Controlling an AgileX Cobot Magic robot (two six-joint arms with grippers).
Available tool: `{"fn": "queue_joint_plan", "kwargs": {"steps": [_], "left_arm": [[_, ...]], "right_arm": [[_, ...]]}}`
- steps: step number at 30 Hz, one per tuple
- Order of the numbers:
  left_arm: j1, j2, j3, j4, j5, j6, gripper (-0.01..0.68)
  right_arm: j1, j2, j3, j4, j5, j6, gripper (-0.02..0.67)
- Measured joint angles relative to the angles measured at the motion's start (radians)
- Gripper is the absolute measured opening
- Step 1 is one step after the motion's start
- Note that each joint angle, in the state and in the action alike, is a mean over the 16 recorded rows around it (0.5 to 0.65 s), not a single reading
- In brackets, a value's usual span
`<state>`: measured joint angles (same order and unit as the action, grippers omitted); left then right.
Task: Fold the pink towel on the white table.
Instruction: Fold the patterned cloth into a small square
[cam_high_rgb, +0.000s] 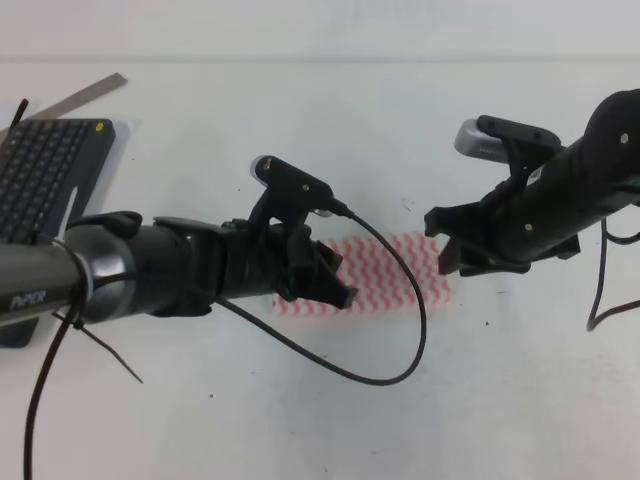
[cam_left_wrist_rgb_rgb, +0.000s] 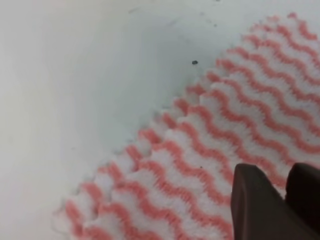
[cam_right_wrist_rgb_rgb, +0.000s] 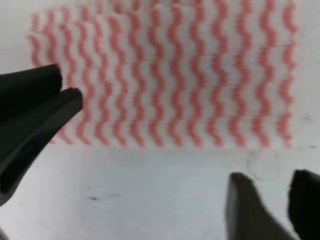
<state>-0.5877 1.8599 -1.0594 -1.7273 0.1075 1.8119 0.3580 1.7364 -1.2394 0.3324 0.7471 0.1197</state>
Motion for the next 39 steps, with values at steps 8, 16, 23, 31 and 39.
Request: {"fn": "queue_joint_plan", "kwargs": {"steps": [8,16,23,31,39], "left_arm": [[0.002,0.021,0.007,0.0,-0.037,0.002,0.132],[0.01,0.057,0.007,0.0,-0.066,0.003,0.132],[0.019,0.075,0.007,0.0,-0.067,0.003,0.132],[0.022,0.079,0.007,-0.001,-0.066,0.003,0.132],[0.022,0.078,0.007,-0.001,-0.065,0.003,0.132]], "right_arm": [[0.0,0.024,-0.005,0.044,-0.012,-0.044,0.29],[0.0,0.058,-0.017,0.051,-0.046,-0.062,0.323],[0.0,0.086,-0.042,0.055,-0.053,-0.073,0.323],[0.0,0.123,-0.062,0.049,-0.042,-0.078,0.323],[0.0,0.155,-0.064,0.039,-0.043,-0.078,0.324]]}}
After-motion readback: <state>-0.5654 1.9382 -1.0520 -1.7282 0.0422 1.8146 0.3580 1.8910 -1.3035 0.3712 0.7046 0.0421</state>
